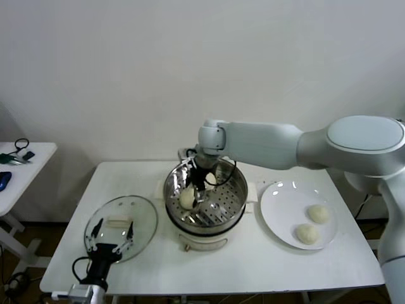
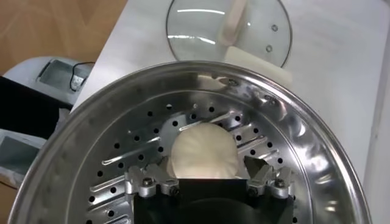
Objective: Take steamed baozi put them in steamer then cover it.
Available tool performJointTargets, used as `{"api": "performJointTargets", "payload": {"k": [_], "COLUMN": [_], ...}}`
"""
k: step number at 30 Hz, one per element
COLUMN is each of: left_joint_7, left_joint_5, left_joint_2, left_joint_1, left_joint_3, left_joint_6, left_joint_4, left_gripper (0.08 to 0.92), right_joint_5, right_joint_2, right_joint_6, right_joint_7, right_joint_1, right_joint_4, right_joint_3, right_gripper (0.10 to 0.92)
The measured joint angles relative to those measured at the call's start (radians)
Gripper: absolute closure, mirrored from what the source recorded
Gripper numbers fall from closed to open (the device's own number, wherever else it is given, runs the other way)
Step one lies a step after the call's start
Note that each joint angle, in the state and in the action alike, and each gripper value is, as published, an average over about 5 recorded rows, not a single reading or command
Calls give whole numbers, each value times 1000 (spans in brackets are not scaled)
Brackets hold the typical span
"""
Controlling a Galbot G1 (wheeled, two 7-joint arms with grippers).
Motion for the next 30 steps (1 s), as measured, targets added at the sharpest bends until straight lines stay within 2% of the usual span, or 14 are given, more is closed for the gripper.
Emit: {"api": "performJointTargets", "payload": {"k": [7,15,23,30], "left_joint_7": [0,-2,-3,-3], "left_joint_5": [-7,-10,-12,-13], "left_joint_2": [7,12,12,12], "left_joint_1": [-1,-1,-4,1], "left_joint_3": [-1,5,12,12], "left_joint_6": [2,3,4,4], "left_joint_4": [-1,0,-3,-9], "left_gripper": [177,177,177,177], "right_joint_5": [-10,-37,-157,-294], "right_joint_2": [-93,-297,-536,-707], "right_joint_6": [18,41,64,90], "right_joint_7": [-35,-78,-108,-126], "right_joint_1": [70,167,182,104], "right_joint_4": [64,188,299,334], "right_joint_3": [-4,-11,-18,19], "right_gripper": [203,203,203,203]}}
